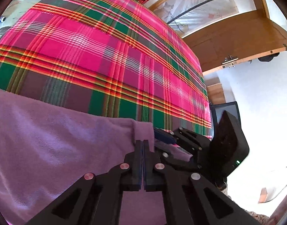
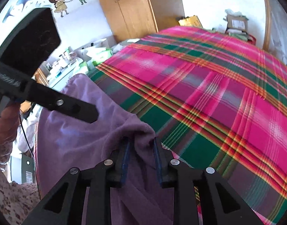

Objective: Fold clothes

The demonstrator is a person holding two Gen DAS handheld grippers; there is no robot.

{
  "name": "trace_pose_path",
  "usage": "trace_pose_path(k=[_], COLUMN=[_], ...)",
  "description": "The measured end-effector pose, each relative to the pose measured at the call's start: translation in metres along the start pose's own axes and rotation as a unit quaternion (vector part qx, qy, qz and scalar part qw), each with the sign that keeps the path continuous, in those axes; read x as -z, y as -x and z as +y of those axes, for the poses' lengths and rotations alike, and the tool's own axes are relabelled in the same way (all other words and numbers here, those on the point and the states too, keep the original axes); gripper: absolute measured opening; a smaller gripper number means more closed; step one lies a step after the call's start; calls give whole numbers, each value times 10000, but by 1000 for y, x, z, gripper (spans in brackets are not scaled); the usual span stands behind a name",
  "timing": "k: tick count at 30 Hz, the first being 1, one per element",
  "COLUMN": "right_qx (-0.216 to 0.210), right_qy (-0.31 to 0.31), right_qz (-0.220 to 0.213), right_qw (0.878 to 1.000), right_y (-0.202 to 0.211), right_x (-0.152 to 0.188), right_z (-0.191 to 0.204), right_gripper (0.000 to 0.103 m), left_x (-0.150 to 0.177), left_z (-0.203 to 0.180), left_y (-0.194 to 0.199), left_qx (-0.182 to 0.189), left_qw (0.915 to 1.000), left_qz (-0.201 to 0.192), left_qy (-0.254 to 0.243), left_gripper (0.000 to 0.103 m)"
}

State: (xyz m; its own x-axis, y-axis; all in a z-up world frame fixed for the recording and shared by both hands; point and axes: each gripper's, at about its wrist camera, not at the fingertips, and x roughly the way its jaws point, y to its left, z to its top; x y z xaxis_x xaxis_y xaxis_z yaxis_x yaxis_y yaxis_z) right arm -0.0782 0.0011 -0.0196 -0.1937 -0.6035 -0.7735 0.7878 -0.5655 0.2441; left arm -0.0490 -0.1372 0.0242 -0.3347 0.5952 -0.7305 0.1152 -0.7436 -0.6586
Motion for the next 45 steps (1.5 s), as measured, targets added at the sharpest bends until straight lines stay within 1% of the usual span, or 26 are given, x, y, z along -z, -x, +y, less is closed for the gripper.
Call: trace_pose_path(k=[2, 3, 4, 5, 8, 12, 15, 18, 21, 25, 27, 29, 30, 32, 33, 35, 37, 38, 39, 40, 45], right_qx=[-5, -29, -64, -89, -90, 247, 490, 731, 809, 812, 773, 806, 869, 1147, 1171, 1013, 910, 737, 474, 291, -261], right_qy=[-62, -97, -114, -110, -98, -116, 83, 331, 379, 323, 228, 180, 152, 73, 9, -154, -281, -330, -369, -375, -353], right_qz=[28, 18, 1, -10, -26, -95, -200, -227, -154, -119, -109, -171, -198, -285, -339, -448, -551, -579, -589, -584, -322], right_qw=[10000, 9999, 9999, 9999, 9999, 9996, 9986, 9965, 9959, 9961, 9967, 9964, 9959, 9930, 9925, 9937, 9939, 9950, 9965, 9972, 9985], right_y=[-1, -1, 0, 0, -1, 0, 0, -3, -10, -12, -8, 1, 6, 19, 27, 44, 59, 65, 70, 73, 72], right_x=[0, -1, -1, -2, -2, -3, -7, -12, -14, -15, -14, -13, -11, -8, -6, 1, 10, 15, 20, 24, 38], right_z=[-2, -3, -3, -4, -6, -10, -8, -6, -9, -12, -17, -22, -23, -30, -34, -40, -44, -45, -46, -46, -48], right_gripper=[25, 23, 18, 9, 9, 9, 9, 9, 9, 10, 15, 18, 18, 18, 18, 18, 18, 19, 19, 19, 21], left_x=[-1, -1, -1, 0, 0, 0, 2, 4, 4, 2, 2, 1, 1, 0, -1, -2, -4, -6, -8, -11, -19], left_z=[-1, 1, 3, 7, 17, 29, 36, 45, 48, 47, 47, 47, 46, 46, 46, 42, 36, 33, 29, 26, 11], left_y=[-2, -3, -4, -5, -9, -12, -19, -24, -26, -27, -27, -27, -28, -28, -28, -26, -26, -26, -28, -31, -44], left_qx=[14, 10, -8, -13, -35, -76, -155, -156, -140, -174, -193, -212, -222, -241, -250, -327, -316, -308, -306, -305, -324], left_qw=[10000, 10000, 10000, 10000, 9998, 9993, 9985, 9973, 9970, 9970, 9970, 9971, 9971, 9971, 9970, 9974, 9979, 9982, 9983, 9984, 9978], left_qz=[31, 54, 71, 84, 148, 188, 303, 399, 411, 419, 423, 427, 429, 432, 434, 418, 402, 395, 408, 426, 574], left_qy=[-58, -72, -49, 3, 156, 324, 417, 597, 638, 621, 611, 601, 596, 587, 582, 494, 384, 327, 271, 216, -15], left_gripper=[0, 0, 0, 0, 0, 0, 0, 0, 0, 0, 0, 0, 0, 0, 0, 0, 0, 0, 0, 0, 0])
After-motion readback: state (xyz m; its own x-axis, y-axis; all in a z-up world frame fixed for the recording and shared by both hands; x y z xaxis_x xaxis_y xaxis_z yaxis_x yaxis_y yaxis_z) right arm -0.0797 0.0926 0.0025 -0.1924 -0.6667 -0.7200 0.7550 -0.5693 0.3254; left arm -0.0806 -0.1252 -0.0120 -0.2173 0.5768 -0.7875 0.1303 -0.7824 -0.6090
